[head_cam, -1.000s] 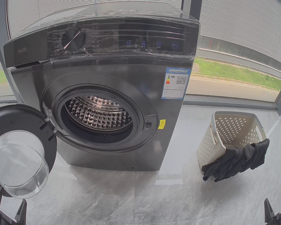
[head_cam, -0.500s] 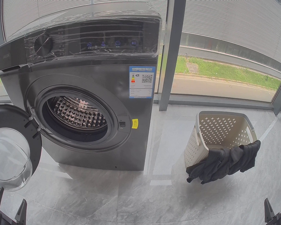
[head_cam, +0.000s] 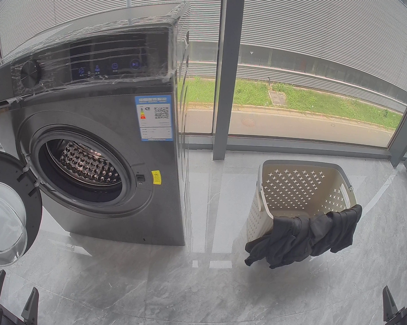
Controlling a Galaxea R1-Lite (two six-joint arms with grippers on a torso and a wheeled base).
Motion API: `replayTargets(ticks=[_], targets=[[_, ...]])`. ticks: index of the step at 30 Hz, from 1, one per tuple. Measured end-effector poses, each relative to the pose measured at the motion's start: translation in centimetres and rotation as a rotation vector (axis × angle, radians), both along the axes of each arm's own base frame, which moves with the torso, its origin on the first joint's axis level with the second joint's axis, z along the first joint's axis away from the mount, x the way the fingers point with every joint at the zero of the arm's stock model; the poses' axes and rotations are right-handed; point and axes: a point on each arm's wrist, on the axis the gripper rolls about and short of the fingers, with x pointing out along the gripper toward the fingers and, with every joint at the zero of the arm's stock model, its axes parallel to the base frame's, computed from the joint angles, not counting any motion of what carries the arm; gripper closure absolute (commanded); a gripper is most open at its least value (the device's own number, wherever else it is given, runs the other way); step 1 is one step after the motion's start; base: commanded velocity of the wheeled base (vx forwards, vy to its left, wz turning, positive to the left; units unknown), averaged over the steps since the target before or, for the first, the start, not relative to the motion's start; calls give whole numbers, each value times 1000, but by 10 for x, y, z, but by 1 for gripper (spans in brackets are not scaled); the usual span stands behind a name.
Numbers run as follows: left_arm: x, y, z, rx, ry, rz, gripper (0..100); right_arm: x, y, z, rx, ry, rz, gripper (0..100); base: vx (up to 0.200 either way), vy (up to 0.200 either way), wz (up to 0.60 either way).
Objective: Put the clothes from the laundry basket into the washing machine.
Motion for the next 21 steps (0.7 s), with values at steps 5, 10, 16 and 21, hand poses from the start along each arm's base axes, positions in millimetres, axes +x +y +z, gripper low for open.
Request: replayTargets(ticks=[5,10,16,21], targets=[[0,0,0,0,-1,0,0,0,0,0,0,2,-1,0,0,-200,0],[0,0,0,1,0,0,0,0,0,0,0,2,0,0,0,-160,0],[0,0,0,2,0,0,0,0,0,0,0,3,0,0,0,0,0],[0,0,0,2,-1,0,0,0,0,0,0,3,0,0,0,0,0]])
